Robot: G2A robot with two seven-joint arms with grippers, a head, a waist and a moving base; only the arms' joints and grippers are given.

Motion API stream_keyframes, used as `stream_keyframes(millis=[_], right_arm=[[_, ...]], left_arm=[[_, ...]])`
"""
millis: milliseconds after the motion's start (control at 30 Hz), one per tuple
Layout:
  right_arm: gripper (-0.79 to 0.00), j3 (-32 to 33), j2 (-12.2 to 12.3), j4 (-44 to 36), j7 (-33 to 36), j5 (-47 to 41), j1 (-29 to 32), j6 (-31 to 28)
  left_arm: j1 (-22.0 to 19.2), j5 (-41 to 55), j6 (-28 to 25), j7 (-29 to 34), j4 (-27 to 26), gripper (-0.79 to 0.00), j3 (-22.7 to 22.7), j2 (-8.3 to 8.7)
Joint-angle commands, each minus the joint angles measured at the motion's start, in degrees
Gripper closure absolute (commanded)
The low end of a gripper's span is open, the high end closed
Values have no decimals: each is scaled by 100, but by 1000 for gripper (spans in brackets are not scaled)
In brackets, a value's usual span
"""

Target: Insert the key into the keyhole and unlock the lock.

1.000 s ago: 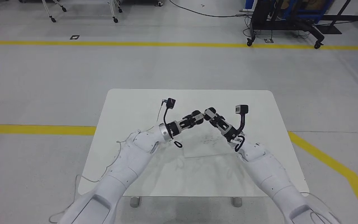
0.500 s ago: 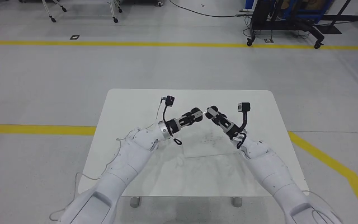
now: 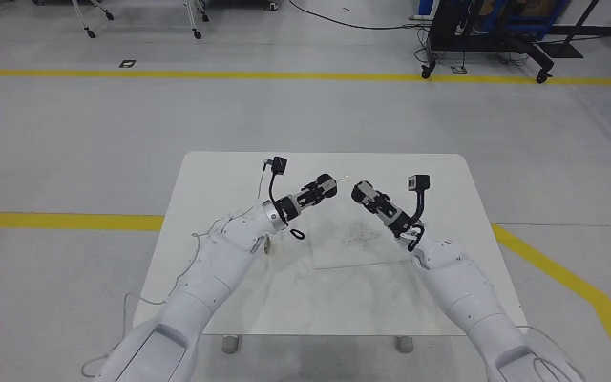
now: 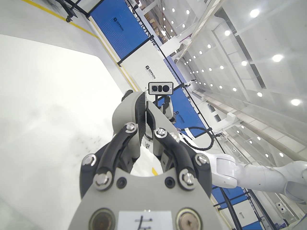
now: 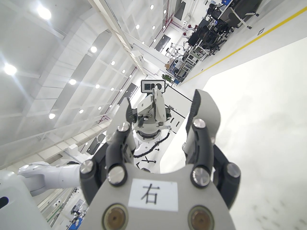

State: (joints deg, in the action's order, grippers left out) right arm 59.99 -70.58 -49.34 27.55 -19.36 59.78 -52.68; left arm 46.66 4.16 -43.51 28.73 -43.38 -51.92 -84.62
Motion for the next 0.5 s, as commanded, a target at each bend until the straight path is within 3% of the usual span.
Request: stream_keyframes(millis=[0, 200, 367, 467], right_arm=[[-785, 0, 0, 0, 0, 0, 0, 0], [-785, 0, 0, 0, 0, 0, 0, 0], [-785, -25, 91, -135, 95, 1765, -128, -62], [-785, 49, 209, -96, 528, 2695, -297, -341]], left_arm=[[0, 5, -1, 7, 0, 0, 5, -1], [96, 110, 19, -214, -172, 0, -74, 3], [310, -383, 216, -284, -789, 0, -182, 96], [335, -721, 630, 389, -1071, 0, -219, 201]])
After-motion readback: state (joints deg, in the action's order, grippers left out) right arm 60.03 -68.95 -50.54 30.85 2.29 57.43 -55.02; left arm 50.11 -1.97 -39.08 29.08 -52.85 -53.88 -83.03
